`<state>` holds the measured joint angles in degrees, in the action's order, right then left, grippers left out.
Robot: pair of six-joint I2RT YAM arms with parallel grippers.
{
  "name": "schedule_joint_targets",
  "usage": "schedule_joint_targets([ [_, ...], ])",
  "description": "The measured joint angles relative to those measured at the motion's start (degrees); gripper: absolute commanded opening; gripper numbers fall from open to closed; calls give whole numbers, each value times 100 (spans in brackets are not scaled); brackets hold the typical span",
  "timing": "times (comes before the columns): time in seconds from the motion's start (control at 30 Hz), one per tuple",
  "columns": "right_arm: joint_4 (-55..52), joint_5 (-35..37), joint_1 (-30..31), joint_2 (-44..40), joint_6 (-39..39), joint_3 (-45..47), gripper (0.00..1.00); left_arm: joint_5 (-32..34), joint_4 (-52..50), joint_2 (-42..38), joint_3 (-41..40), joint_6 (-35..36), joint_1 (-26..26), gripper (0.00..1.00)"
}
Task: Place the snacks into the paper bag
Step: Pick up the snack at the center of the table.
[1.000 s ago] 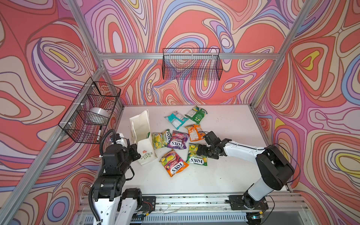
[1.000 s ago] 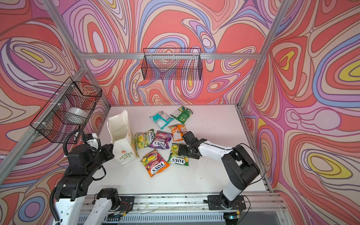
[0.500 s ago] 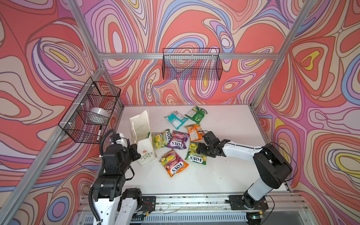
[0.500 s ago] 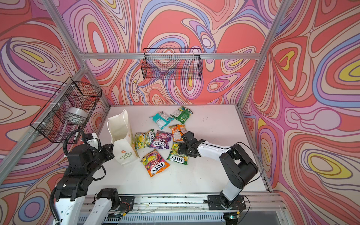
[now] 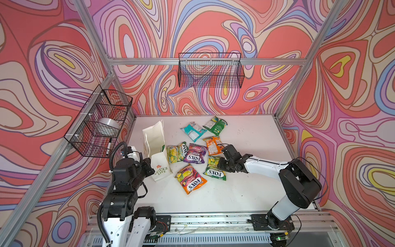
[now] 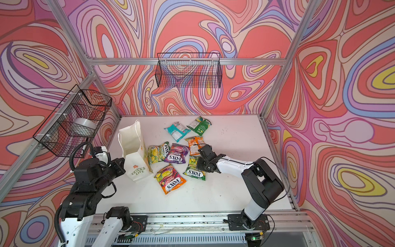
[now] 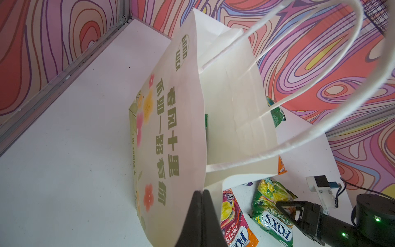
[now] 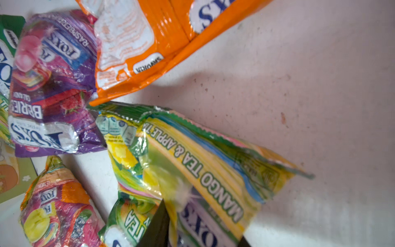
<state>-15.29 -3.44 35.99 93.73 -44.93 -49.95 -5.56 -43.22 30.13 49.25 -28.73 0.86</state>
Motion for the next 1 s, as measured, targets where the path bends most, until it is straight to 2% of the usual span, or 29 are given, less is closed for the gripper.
schedule_joint_targets([
  [0.07,-81,-11,4,-94,22,-11,17,-4,0,0,0,0,0,0],
  [0.4,-1010,232,9,-1069,262,-426,15,-120,0,-2,-2,0,0,0],
  [0.7,-1333,426,15,-1670,656,-1375,10,-323,2,-2,-2,2,0,0],
  [1.0,-1480,691,409,-1617,1093,-2820,8,-409,4,-13,-2,2,0,0],
])
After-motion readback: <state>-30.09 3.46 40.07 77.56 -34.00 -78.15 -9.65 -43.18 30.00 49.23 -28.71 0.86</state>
